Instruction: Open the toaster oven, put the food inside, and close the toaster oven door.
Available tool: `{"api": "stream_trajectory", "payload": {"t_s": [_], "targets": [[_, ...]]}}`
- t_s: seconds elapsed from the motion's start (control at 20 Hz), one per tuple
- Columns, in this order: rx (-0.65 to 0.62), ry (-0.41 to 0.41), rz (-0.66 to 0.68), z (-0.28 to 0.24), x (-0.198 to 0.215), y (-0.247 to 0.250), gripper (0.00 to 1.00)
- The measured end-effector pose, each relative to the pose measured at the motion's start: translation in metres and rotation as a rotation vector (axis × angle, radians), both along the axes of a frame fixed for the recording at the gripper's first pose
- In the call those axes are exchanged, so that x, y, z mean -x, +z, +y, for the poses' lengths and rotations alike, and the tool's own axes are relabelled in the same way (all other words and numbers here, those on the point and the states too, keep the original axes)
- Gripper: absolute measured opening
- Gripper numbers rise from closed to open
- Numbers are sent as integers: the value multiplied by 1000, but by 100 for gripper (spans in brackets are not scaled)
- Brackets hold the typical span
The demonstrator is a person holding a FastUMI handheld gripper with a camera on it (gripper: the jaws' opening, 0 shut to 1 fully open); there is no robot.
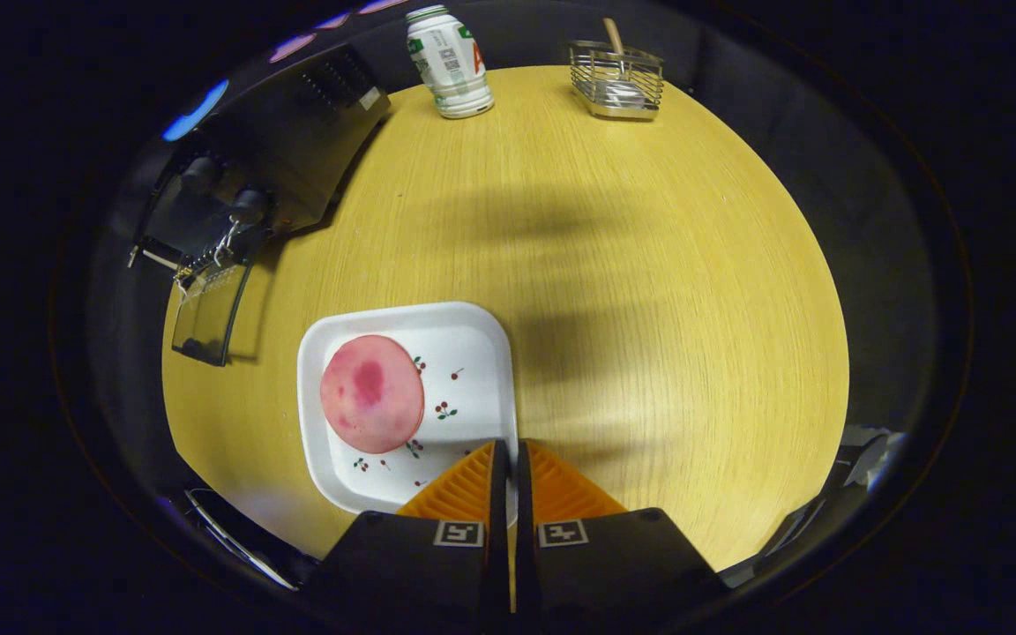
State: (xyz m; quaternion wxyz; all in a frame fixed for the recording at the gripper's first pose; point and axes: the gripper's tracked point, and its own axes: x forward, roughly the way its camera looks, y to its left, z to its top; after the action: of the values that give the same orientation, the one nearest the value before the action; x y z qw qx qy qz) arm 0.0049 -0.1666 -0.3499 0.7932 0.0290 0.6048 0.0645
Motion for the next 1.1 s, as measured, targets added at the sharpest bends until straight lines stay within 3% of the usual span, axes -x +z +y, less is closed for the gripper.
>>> {"api": "stream_trajectory", "payload": {"t_s": [0.15, 0.65, 0.85, 1.1], "targets": [[-40, -20, 15, 0, 3, -2, 6], [-285, -324, 9, 29, 28, 10, 5], [-317, -354, -38, 32, 28, 14, 5], [-448, -547, -56, 40, 31, 15, 5]]}}
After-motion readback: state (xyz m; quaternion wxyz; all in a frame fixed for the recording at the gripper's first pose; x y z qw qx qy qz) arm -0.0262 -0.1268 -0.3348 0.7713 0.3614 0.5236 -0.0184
